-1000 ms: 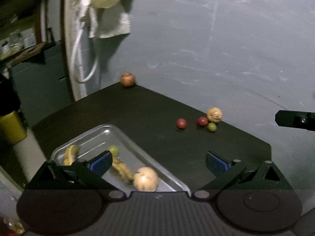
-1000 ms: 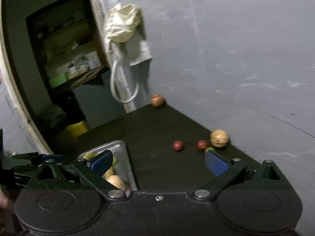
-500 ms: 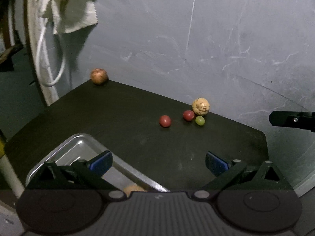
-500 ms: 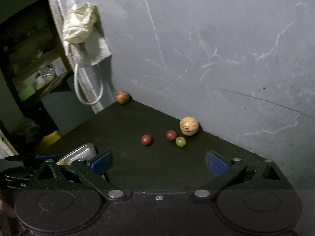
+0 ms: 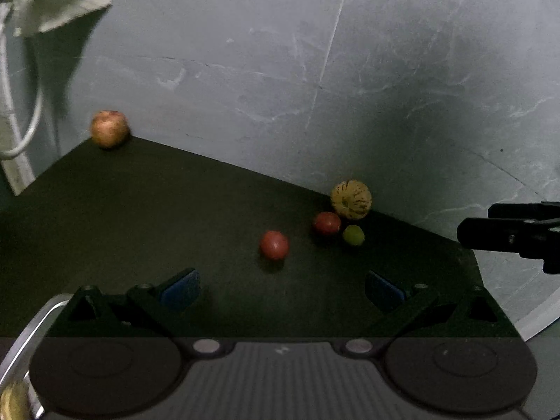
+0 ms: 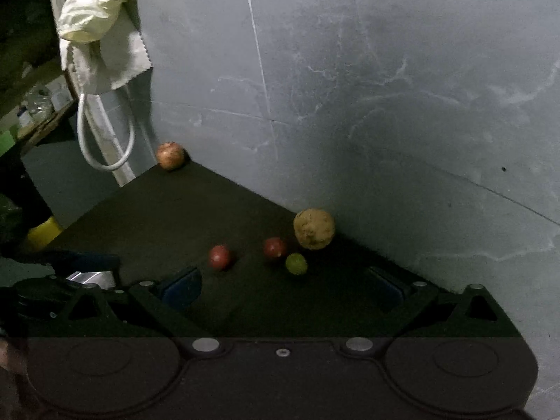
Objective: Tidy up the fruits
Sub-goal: 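Move both tools away from the tray toward the remaining tomatoes and pepino melon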
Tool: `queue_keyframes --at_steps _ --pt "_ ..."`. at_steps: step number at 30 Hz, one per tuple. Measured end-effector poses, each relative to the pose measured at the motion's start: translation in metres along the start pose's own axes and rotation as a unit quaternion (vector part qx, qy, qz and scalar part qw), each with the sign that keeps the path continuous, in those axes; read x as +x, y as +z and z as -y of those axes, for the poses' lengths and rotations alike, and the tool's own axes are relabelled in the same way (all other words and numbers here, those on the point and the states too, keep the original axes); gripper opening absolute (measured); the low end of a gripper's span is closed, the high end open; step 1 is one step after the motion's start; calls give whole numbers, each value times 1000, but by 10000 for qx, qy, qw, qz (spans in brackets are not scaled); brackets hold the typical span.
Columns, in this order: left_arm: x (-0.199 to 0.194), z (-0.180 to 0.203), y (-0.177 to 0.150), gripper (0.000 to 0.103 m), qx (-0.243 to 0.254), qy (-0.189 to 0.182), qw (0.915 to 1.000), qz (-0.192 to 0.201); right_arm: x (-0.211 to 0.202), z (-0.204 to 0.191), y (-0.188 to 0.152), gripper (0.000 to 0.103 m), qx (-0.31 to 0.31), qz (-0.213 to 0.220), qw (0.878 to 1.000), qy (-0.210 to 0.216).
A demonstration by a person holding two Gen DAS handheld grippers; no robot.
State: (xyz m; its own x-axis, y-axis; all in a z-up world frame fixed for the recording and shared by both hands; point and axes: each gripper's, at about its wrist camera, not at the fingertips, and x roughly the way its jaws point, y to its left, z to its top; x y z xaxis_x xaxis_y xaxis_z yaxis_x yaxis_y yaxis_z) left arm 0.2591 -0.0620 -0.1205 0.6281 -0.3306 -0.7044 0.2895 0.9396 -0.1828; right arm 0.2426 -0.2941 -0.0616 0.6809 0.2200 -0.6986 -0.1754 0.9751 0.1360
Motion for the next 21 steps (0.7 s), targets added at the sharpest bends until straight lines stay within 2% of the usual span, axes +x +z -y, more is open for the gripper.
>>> queue_keyframes --at_steps 4,9,15,21 --pt "23 -4 6 102 127 -66 9999 -69 16 -3 1 96 -272 -38 9996 -103" --pt "41 -7 10 102 93 61 9999 -113 36 11 -2 92 -424 -135 9990 -31" --pt "50 -19 17 102 -421 299 9986 -140 65 29 -5 90 -550 -252 9978 281" --pt "64 -14 26 101 -607 317 9975 -184 92 29 -7 87 -835 -309 9949 482"
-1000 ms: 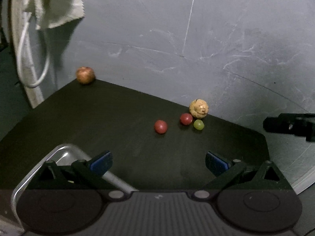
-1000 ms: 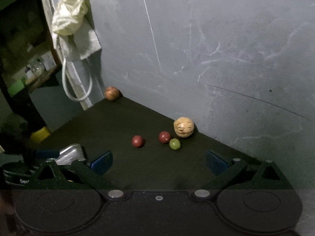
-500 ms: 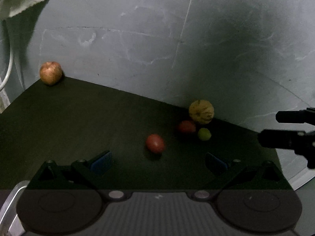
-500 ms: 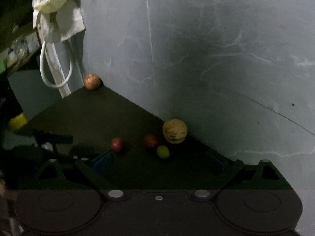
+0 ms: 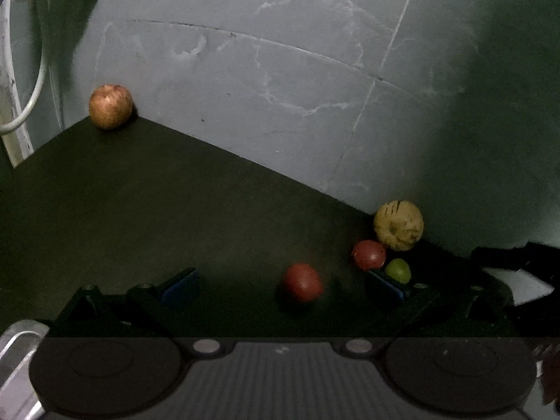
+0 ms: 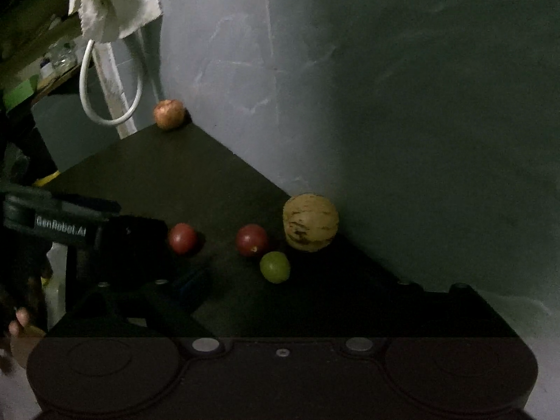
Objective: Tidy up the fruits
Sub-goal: 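Move both tools away from the tray toward the remaining tomatoes and pepino melon, then grasp a red tomato with the left gripper while the right grasps the green grape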
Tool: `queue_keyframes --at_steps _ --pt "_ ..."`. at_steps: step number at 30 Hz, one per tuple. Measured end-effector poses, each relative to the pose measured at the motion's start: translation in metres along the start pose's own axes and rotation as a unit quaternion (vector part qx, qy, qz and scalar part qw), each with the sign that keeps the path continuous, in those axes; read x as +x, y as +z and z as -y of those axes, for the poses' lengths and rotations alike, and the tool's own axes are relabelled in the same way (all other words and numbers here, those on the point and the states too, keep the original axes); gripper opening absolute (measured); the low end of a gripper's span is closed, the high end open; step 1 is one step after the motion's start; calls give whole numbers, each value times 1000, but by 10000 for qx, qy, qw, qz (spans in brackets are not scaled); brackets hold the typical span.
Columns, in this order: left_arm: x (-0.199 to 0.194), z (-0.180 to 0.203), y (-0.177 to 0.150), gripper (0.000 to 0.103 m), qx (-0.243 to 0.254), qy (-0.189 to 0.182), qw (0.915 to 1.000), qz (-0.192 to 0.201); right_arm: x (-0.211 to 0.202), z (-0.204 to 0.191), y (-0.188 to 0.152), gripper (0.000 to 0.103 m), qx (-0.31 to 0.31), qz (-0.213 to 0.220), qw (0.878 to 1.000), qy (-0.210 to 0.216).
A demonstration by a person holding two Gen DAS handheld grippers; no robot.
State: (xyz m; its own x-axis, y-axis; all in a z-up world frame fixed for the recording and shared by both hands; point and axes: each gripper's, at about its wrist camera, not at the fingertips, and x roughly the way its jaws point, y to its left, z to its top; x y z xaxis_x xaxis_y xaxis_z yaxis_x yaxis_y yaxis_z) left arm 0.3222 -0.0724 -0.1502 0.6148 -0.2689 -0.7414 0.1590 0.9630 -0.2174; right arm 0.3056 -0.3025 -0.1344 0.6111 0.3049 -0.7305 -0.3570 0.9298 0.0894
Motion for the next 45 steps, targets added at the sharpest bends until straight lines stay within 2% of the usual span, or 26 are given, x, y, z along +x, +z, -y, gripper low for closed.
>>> queue_keyframes --at_steps 7,10,19,29,34,43,45 --pt "12 13 0 92 264 -185 9995 -70 22 3 0 81 -238 -101 9995 195" --pt "15 16 -1 88 247 -221 9994 -105 27 4 1 78 -275 -93 9993 241" --pt "24 21 -4 79 282 -153 9994 -155 42 6 -2 63 -391 -151 9986 333" --pt "29 24 -2 65 320 -214 9990 -224 52 6 -3 55 -461 -160 9980 412" --pt "33 22 -2 59 180 -277 9991 -282 54 6 -3 50 -474 -157 9979 422" --pt "36 23 -4 57 167 -234 9991 -307 53 3 -4 40 -559 -111 9975 409" --pt "36 23 -4 54 172 -216 9992 -303 52 2 -4 37 -588 -110 9975 383"
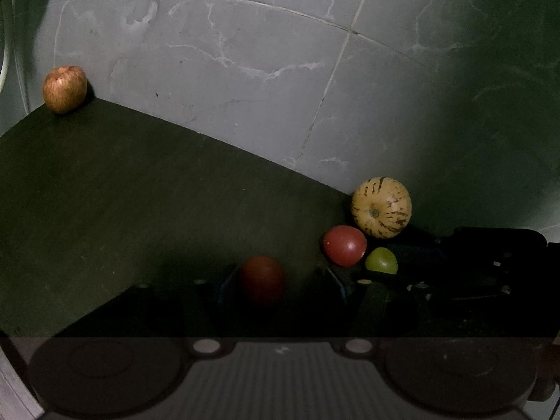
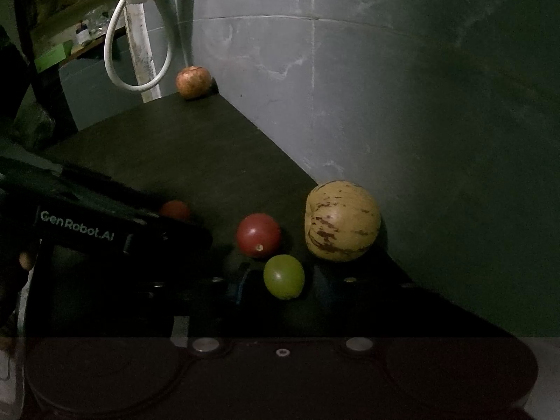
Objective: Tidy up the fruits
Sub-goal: 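Grasp a red tomato with the left gripper while the right grasps the green grape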
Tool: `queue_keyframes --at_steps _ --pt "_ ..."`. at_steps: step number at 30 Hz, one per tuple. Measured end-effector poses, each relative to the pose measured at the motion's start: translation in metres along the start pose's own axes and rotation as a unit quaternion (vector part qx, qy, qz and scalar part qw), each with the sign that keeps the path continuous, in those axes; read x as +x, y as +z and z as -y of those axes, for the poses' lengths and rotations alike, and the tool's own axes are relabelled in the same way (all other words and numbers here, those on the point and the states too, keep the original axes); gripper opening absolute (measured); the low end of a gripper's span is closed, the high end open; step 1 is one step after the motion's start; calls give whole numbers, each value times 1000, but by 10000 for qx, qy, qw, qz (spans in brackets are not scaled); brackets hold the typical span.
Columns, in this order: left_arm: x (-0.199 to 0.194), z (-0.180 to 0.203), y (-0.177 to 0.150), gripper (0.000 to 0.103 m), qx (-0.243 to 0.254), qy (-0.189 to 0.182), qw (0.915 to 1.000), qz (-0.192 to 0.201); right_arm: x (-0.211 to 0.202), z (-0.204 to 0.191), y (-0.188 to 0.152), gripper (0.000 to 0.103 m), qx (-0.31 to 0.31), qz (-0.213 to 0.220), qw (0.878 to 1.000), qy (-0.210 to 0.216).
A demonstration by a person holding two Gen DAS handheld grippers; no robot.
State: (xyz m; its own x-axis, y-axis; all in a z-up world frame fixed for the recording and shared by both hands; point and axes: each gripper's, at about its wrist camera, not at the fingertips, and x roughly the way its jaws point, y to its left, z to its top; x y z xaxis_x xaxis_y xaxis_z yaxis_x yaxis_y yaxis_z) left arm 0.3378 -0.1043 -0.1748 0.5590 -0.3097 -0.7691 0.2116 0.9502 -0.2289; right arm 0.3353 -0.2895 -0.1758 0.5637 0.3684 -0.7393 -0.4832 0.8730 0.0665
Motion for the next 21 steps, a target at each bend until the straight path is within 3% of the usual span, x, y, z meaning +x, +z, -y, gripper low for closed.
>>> queue_keyframes --at_steps 4,10,21 --pt "3 0 0 46 -1 18 10000 -5 -1 -1 0 28 -9 4 10000 -45" --pt "4 -1 0 31 34 23 10000 -2 -1 -2 -1 25 -23 4 10000 -59" --pt "-1 -1 -3 29 32 -28 10000 22 -12 -5 -3 24 115 -9 9999 0"
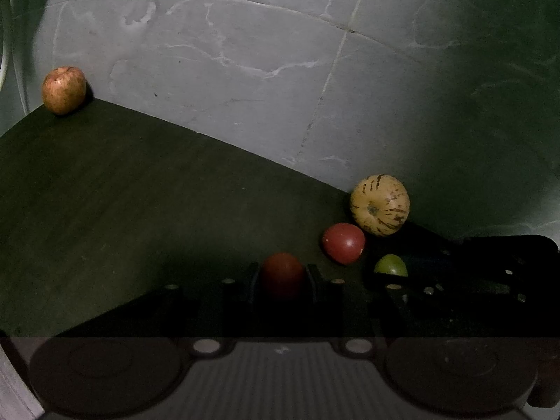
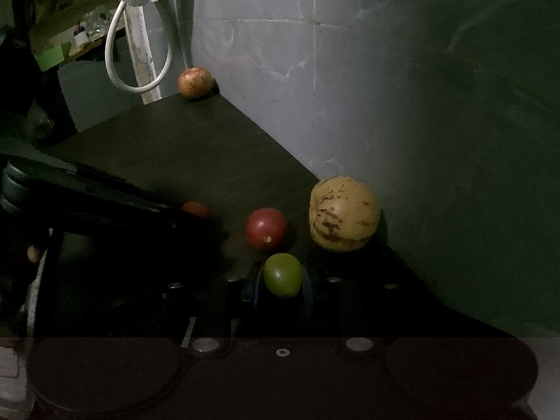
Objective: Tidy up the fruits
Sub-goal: 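Grasp a red tomato with the left gripper while the right grasps the green grape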
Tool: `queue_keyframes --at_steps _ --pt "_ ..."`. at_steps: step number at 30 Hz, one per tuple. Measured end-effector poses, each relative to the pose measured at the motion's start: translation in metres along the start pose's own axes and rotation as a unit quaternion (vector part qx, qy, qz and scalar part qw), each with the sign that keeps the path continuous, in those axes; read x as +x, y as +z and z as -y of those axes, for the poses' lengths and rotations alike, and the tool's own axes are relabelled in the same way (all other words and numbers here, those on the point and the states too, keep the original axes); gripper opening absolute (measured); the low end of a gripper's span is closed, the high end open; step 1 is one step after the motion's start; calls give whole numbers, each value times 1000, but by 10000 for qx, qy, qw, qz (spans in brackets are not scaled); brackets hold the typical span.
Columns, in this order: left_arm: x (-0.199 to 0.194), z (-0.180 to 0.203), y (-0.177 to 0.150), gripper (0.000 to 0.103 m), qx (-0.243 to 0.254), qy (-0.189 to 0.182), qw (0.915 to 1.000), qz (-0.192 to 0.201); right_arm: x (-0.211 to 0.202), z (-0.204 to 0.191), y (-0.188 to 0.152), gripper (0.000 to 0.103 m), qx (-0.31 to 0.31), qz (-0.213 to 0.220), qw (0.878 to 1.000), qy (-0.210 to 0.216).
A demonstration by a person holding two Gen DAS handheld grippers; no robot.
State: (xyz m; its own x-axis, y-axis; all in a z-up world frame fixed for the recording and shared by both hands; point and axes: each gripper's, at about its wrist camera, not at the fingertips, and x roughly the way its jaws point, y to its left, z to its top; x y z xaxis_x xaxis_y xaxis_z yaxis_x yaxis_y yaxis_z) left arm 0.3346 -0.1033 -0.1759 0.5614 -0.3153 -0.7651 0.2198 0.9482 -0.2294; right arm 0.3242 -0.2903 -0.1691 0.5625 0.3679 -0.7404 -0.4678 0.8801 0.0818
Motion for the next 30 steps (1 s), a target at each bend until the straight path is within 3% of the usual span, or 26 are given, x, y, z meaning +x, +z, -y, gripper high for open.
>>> queue_keyframes --at_steps 11,30 --pt "-21 -1 -2 28 4 6 9998 180 -28 -14 5 24 14 133 9999 -18" --pt "-107 -21 -9 28 76 -190 9980 596 -119 -85 49 24 -186 720 9968 -300"
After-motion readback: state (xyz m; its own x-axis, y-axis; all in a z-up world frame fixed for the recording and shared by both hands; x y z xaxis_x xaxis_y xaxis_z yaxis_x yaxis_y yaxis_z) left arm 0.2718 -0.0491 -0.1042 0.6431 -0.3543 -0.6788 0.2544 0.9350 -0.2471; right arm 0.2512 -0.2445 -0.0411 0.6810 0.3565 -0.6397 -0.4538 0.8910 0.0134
